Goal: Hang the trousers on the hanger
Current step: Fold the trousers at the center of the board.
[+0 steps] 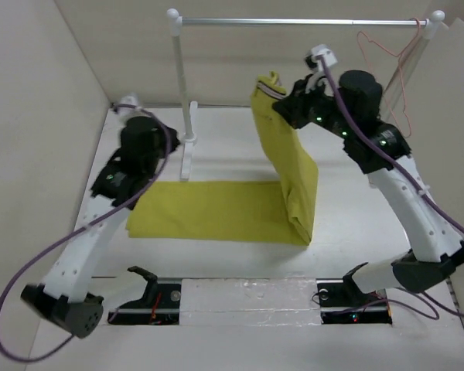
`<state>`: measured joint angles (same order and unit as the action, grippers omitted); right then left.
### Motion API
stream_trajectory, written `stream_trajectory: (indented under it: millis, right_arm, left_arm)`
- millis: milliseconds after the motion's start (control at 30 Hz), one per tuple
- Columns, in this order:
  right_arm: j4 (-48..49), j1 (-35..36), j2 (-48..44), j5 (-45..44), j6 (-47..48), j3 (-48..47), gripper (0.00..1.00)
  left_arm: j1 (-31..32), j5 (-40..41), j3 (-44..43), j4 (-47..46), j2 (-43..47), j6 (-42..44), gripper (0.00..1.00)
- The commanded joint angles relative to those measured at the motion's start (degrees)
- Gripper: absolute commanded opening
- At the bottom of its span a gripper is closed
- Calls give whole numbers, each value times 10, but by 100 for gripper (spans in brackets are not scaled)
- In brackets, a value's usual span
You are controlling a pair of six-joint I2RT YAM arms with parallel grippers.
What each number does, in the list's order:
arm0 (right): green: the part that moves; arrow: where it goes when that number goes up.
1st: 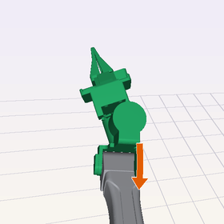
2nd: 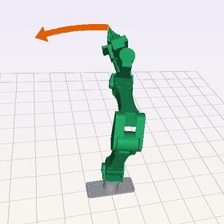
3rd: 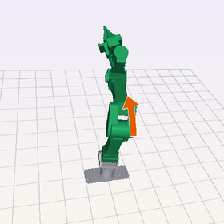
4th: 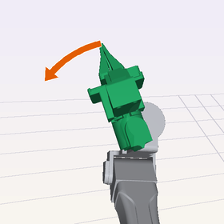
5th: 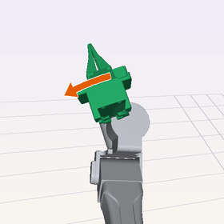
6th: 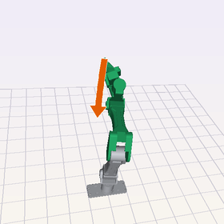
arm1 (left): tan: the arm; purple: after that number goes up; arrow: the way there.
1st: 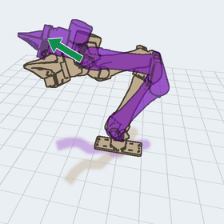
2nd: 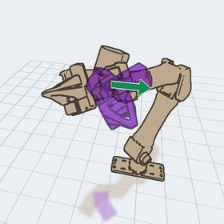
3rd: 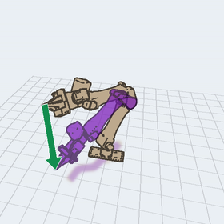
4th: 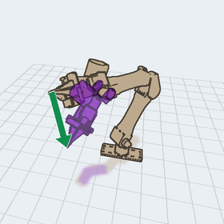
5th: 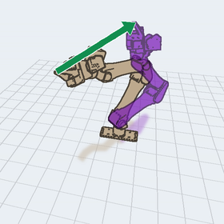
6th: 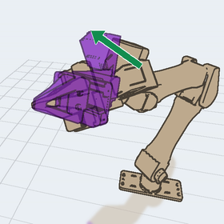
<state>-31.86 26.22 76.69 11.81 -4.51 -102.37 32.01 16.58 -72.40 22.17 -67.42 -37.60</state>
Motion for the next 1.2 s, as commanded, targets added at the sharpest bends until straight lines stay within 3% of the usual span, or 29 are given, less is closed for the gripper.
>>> stream_trajectory:
  millis: [0,100,267,300,333,367,433,500,567,600,700,767,833,900,967,1100,1167]
  right_arm:
    - [116,95,46,-11,11,-62,0]
    - [152,181,135,-9,14,-95,0]
    - [203,304,306,5,22,-197,0]
    - [216,320,336,20,18,-208,5]
    - [237,348,397,29,11,-216,36]
    - [234,358,429,40,8,-246,50]
    - [160,364,487,95,0,-294,71]
    - [129,364,509,139,17,-287,73]
    - [164,345,426,149,22,-196,72]
    - [235,337,385,145,10,-67,72]
    - [275,288,254,148,0,116,65]
    - [250,264,204,139,25,173,38]
    - [199,233,141,108,63,252,0]
    - [171,206,105,87,74,305,0]
    - [182,138,39,82,71,423,0]
    - [208,75,14,91,71,508,0]
    - [205,53,35,109,79,540,0]
  left_arm:
    - [-112,19,-48,62,81,2,2]
    - [-209,-23,-98,62,104,16,3]
    - [-209,46,-195,96,104,17,4]
    - [-209,56,-208,100,106,19,6]
    - [-209,81,-234,109,107,28,8]
    - [-209,92,-246,117,106,31,9]
    - [-209,123,-265,137,107,44,23]
    - [-209,126,-248,141,119,44,38]
    - [-209,129,-201,137,138,40,44]
    - [-209,130,-185,137,142,39,44]
    - [-209,112,-114,132,151,41,45]
    - [-209,89,-36,115,145,38,50]
    - [-209,32,30,104,124,27,52]
    - [-209,-15,69,93,80,12,52]
    - [-209,-140,146,23,29,4,51]
    - [-203,-142,197,-17,-13,-36,46]
    - [-235,-125,239,-39,-31,-53,45]
